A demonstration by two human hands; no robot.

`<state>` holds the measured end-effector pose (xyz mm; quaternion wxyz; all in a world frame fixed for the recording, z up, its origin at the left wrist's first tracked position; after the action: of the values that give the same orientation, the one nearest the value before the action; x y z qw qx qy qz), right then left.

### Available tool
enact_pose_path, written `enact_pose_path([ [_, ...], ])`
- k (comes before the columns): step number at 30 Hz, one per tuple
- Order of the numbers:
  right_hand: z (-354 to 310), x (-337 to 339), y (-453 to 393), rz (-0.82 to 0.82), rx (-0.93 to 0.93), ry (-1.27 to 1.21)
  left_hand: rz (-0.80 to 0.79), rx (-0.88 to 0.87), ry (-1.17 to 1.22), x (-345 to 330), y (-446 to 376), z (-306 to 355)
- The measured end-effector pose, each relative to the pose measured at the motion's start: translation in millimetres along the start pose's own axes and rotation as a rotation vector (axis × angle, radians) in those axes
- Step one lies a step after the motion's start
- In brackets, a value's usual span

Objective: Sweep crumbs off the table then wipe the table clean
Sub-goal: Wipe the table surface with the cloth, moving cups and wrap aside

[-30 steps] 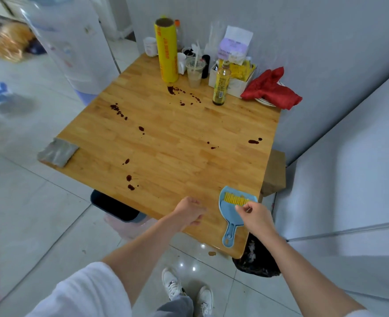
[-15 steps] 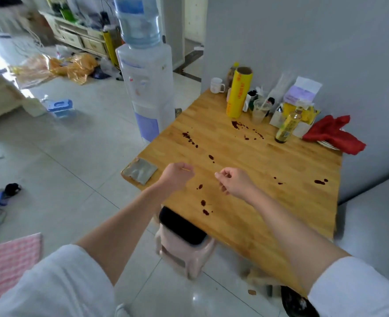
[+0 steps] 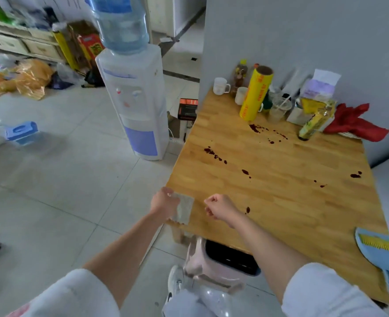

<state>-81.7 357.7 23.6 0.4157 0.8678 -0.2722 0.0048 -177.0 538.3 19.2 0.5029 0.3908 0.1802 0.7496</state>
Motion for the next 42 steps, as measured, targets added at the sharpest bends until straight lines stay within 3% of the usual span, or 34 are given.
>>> enact_pose_path([
  [4, 1, -19, -62, -0.024, -0.065, -0.006, -0.082, 0.044, -0.159, -2, -66, -2],
  [8, -4, -31, -112, -0.042, -0.014, 0.131, -0.245, 0.052, -0.448, 0, -115, -4],
  [12, -7, -33, -132, -0.072, -0.11, 0.289, -0.34, 0.042, -0.713, 6, -137, -5],
  [14, -12, -30, -144, -0.083, -0.161, 0.307, -0.459, 0.022, -0.829, 15, -153, 11],
  [16, -22, -24, -148, -0.08, -0.194, 0.296, -0.628, -0.051, -0.793, 21, -161, 41],
  [19, -57, -6, -151, -0.022, -0.195, 0.053, -0.795, -0.133, -0.595, 40, -174, 92],
  [24, -151, 46, -141, 0.425, 0.015, -0.598, -0.846, -0.337, -0.442, 91, -220, 176],
  [28, -224, 50, -150, 0.407, 0.118, -0.994, -0.804, -0.477, -0.42, 131, -253, 235],
  [31, -245, 44, -161, 0.312, 0.091, -1.075, -0.788, -0.507, -0.431, 143, -273, 250],
  [37, -242, 66, -177, 0.52, 0.121, -1.29, -0.993, -0.414, -0.402, 128, -303, 265],
  [42, -227, 113, -184, 0.502, 0.168, -1.416, -0.923, -0.562, -0.574, 92, -325, 321],
])
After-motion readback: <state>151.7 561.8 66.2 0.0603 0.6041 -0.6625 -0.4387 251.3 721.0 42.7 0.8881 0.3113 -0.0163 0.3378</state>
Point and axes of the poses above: each hand's wrist, its own y-axis away from the middle knuckle, its own x-axis out of the back of the hand, z = x × y, the point moved 4 cm from there along -y, towards the middle knuckle, and after that the axes turned 13 degrees about -z, right-handed, at the moved point
